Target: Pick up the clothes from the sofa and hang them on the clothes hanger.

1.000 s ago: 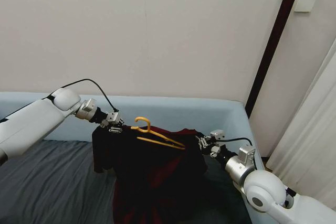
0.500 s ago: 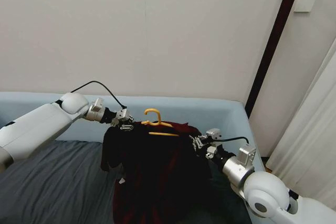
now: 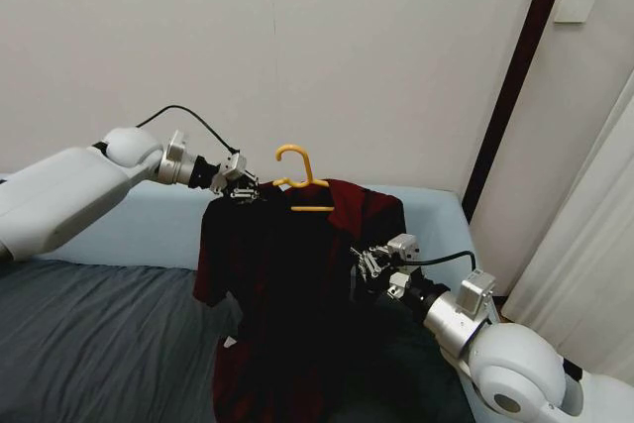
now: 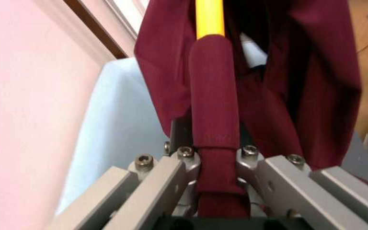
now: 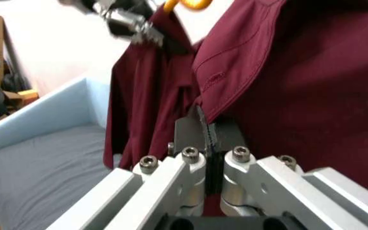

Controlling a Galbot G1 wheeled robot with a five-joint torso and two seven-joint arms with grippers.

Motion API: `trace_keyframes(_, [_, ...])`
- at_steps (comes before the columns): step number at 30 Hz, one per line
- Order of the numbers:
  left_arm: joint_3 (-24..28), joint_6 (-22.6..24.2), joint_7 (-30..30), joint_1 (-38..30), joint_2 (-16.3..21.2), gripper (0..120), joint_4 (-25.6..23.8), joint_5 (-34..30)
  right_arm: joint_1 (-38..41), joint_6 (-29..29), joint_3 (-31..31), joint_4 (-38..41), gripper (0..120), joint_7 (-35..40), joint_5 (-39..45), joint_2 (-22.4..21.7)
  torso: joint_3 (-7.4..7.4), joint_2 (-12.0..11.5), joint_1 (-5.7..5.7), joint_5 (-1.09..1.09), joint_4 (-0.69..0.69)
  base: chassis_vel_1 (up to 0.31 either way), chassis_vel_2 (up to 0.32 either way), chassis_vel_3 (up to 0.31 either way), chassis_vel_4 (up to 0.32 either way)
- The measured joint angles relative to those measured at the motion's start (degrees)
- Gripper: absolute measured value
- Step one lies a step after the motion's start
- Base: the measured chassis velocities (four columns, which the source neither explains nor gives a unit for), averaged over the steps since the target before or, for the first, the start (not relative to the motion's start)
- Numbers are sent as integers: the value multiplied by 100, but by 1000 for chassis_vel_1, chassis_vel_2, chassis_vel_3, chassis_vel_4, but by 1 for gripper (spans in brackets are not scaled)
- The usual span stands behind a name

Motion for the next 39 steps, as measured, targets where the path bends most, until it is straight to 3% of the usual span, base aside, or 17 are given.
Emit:
trace_keyframes(12, [1021,133,6,-1331,-338,2,259,-331,1032,-41,-463,-284,0,46,220,-150,0,0,0,0,-1,0,0,0,0])
trace_keyframes(25, [1526,329,-218,-2119,-510,2,219,-508,2062,-241,-938,-458,0,262,-706,-467,0,0,0,0,1,0,0,0,0])
trace_keyframes(31, [1560,481,-334,-2198,-571,2,127,-528,1960,-408,-951,-225,0,306,-1004,-743,0,0,0,0,-2,0,0,0,0])
trace_keyframes(39, [1627,726,-379,-2204,-579,2,-209,-1137,2070,-531,-1073,-328,0,307,-1344,-592,0,0,0,0,1,0,0,0,0])
